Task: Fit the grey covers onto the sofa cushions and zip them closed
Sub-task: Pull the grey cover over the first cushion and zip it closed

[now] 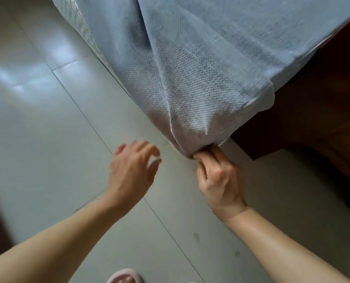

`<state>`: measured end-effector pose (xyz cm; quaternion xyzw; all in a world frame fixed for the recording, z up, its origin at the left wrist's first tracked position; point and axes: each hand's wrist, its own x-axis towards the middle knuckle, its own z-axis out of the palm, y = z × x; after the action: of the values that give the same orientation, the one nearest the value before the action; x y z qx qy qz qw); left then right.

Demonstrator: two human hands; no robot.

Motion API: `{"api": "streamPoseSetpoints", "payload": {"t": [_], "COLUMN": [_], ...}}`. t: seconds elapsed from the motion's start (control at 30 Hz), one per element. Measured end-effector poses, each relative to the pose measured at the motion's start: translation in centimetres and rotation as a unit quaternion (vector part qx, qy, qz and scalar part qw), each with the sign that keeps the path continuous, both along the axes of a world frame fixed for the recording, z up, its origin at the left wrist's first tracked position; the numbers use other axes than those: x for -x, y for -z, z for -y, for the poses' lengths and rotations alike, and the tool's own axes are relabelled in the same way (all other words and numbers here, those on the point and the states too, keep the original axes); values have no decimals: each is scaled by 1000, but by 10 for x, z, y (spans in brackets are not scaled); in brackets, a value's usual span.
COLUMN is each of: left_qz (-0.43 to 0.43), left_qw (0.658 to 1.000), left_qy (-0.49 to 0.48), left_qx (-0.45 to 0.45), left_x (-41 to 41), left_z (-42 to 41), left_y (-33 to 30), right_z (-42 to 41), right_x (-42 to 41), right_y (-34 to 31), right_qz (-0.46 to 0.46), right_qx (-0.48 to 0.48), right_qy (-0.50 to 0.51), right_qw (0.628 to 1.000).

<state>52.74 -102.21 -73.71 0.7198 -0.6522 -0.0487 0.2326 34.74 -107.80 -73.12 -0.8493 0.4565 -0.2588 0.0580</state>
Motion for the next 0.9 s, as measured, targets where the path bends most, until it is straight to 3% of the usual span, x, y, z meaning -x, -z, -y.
{"api": "streamPoseSetpoints", "payload": {"t": [0.07,0.1,0.2,0.23,0.3,0.43,0.6,0.73,0.9], "left_qz": [-166,-265,-492,-535,-575,-580,-565,-657,-672], "left_qw": [979,950,829,794,757,743,753,697,675], "left_qy": [-116,-162,-258,-276,-296,-312,-308,-253,-282], "left_qx": [-7,-18,-66,-76,-94,-123,-133,-140,-113], "left_x": [10,16,34,39,44,44,47,45,42], "left_z": [13,22,44,46,47,50,52,52,48], "left_y": [-17,-25,-38,-39,-37,-30,-23,-17,-2], "right_z": [-6,-4,11,17,25,30,27,23,21], "right_x": [4,4,-4,-9,-18,-21,-21,-21,-23], "right_y": [-5,-8,-13,-15,-16,-15,2,11,15], "right_qz": [116,195,365,381,405,463,424,429,510], "right_qx": [-109,-175,-349,-394,-465,-552,-536,-526,-521], "right_qy": [75,119,219,232,246,271,276,268,291], "right_qw": [984,958,835,803,748,639,675,684,619]}}
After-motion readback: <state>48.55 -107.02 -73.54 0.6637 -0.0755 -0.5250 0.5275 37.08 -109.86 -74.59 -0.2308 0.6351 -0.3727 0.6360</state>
